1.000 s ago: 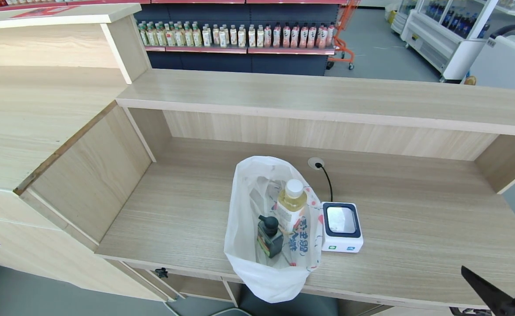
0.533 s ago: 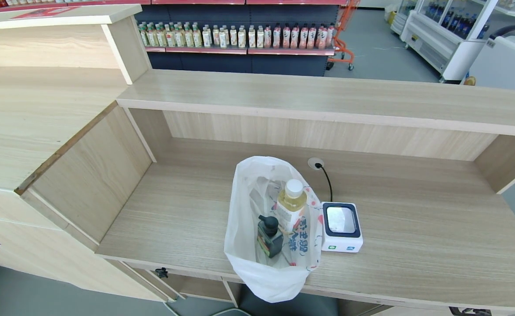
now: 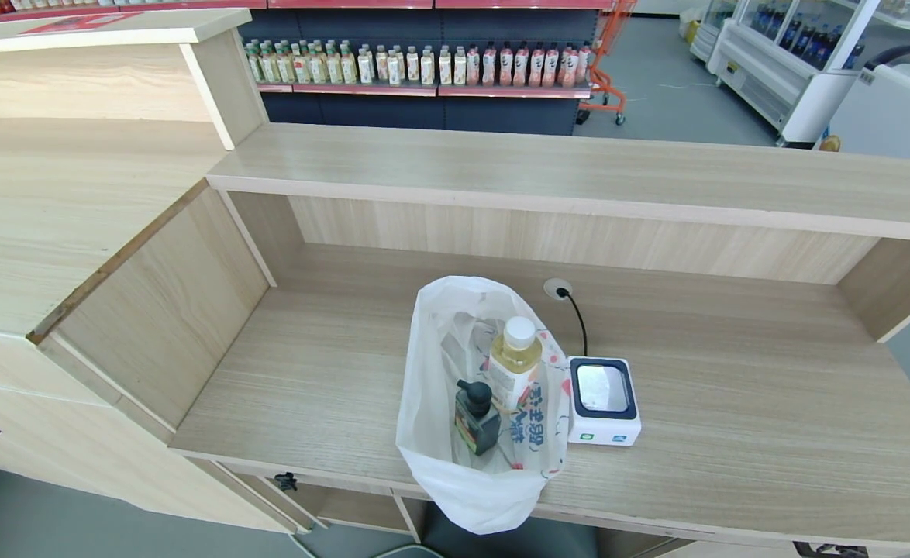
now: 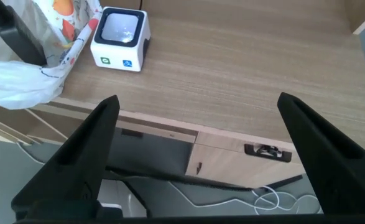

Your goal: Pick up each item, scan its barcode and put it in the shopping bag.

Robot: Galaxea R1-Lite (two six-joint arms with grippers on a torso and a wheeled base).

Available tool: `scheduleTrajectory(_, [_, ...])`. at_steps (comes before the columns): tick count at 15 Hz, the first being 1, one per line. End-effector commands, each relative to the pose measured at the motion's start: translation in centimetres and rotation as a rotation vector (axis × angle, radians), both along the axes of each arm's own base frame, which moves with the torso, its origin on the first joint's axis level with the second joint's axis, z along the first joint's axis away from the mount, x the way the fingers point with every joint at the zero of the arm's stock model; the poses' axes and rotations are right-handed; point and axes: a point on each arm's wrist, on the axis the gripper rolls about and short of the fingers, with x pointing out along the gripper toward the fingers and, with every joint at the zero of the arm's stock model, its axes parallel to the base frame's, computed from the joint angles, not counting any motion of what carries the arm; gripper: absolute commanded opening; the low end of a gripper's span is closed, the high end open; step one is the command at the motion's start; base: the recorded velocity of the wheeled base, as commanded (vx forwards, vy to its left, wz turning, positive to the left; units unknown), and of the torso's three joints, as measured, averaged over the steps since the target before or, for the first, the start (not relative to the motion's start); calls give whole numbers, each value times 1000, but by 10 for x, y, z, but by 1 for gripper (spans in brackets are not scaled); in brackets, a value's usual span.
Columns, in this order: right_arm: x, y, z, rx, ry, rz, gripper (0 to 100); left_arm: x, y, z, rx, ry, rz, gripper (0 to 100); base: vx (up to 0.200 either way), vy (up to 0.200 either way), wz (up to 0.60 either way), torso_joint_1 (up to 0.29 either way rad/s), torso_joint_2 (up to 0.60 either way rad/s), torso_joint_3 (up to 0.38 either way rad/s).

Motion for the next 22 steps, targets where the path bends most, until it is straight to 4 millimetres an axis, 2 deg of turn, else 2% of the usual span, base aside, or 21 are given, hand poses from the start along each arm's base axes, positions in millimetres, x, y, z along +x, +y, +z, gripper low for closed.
scheduleTrajectory(1, [0,0,-1,-2,5,2,100,0,0,0,-1,-1,0,100,0,0,0,0,0,0])
scheduleTrajectory(7, [0,0,-1,0,8,2,100,0,0,0,-1,-1,0,100,0,0,0,0,0,0])
scheduleTrajectory(16, [0,0,-2,8,14,-2,100,0,0,0,2,-1,0,100,0,-200,0,4,2,1])
scheduleTrajectory(22, [-1,0,-3,2,20,2,100,0,0,0,-1,-1,0,100,0,0,0,0,0,0])
